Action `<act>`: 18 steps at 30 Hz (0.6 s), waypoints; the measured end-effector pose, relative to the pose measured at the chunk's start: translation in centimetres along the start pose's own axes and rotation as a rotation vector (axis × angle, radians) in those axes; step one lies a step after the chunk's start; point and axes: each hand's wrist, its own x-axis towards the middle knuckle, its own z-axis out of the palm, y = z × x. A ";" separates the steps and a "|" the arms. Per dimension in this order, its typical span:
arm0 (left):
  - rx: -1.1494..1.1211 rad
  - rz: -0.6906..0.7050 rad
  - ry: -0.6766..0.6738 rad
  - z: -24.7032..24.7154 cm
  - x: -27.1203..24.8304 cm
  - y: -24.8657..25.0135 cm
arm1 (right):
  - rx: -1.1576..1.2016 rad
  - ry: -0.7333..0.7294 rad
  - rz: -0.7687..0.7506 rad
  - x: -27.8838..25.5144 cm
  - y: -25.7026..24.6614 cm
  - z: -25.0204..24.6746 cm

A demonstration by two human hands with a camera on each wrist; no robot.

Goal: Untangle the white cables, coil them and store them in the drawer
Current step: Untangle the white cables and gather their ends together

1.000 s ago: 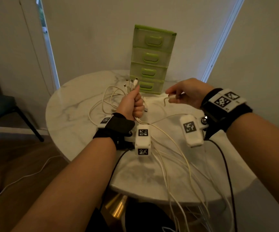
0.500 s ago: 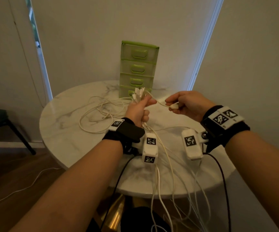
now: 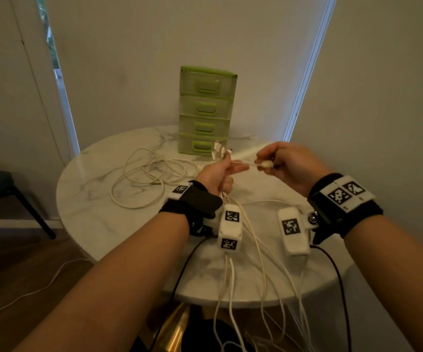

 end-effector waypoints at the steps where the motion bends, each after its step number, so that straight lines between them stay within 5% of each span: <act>1: -0.029 0.044 0.028 0.1 0.1 0.6 | -0.121 -0.002 0.022 -0.1 0.5 -0.4; 7: -0.129 0.220 0.077 0.1 0.4 4.8 | -0.573 0.076 0.150 -0.2 3.7 -3.2; 13: 0.061 0.242 0.082 0.0 0.2 4.9 | -1.104 -0.082 0.307 0.8 3.3 -3.7; 16: 0.200 0.231 -0.018 0.3 0.0 4.2 | -0.761 0.009 0.017 1.3 2.2 -1.7; 18: 0.284 0.236 -0.070 0.4 -0.3 3.8 | -0.454 -0.013 0.022 1.3 0.7 0.0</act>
